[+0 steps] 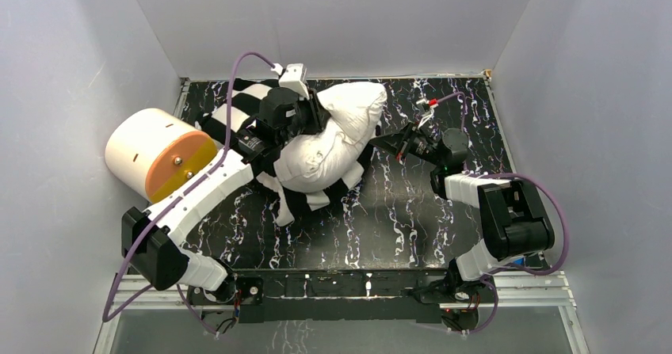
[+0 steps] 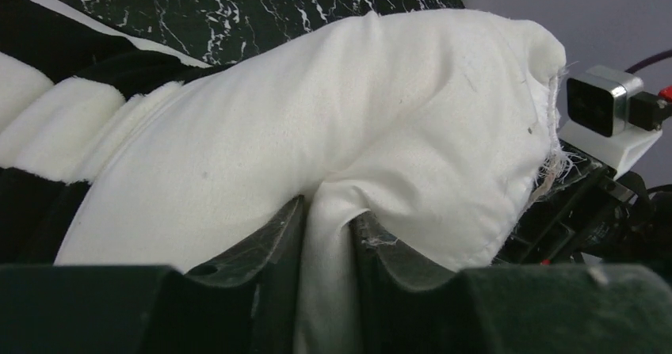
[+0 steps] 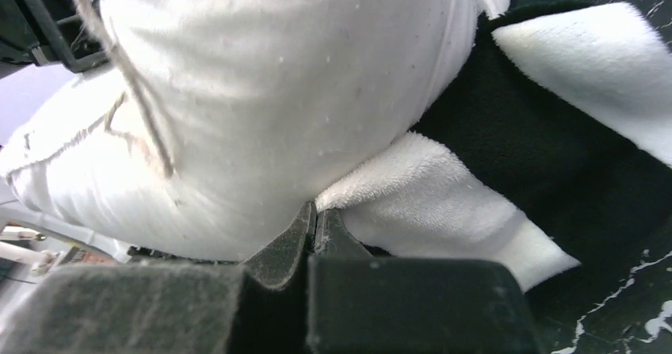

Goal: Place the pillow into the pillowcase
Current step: Stuff the pillow into the pillowcase.

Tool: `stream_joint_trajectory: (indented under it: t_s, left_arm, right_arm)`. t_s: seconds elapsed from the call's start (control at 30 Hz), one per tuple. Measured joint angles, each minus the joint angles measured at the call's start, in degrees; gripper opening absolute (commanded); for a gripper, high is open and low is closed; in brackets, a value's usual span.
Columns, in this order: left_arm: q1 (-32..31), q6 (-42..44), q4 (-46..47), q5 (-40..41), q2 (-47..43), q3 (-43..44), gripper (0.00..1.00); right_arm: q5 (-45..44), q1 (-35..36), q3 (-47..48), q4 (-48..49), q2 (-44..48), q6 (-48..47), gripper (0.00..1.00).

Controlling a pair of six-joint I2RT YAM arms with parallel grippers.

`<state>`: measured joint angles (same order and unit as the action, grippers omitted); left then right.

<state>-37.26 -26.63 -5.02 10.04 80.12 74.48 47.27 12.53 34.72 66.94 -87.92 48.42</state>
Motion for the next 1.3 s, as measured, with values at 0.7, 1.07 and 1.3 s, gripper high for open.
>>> stream_joint_trajectory:
  t_s: [0.7,1.07,1.3]
  left_arm:
    - [-23.15,24.50,-20.06,15.21,11.02,21.00,0.82]
    - [-23.87,26.27,-28.59,33.77,23.47,25.18,0.00]
    - [-21.24,21.75,-22.84,21.05,11.28,17.44,0.00]
  right_arm:
    - [-5.97,5.09,0.00,-4.02,-0.26,4.83,0.00]
    - [-11.45,5.16,-0.39,-16.79,2.91,-2.51,0.00]
    - [-14.38,2.01,-2.71,-19.37,2.14,-7.17,0.18]
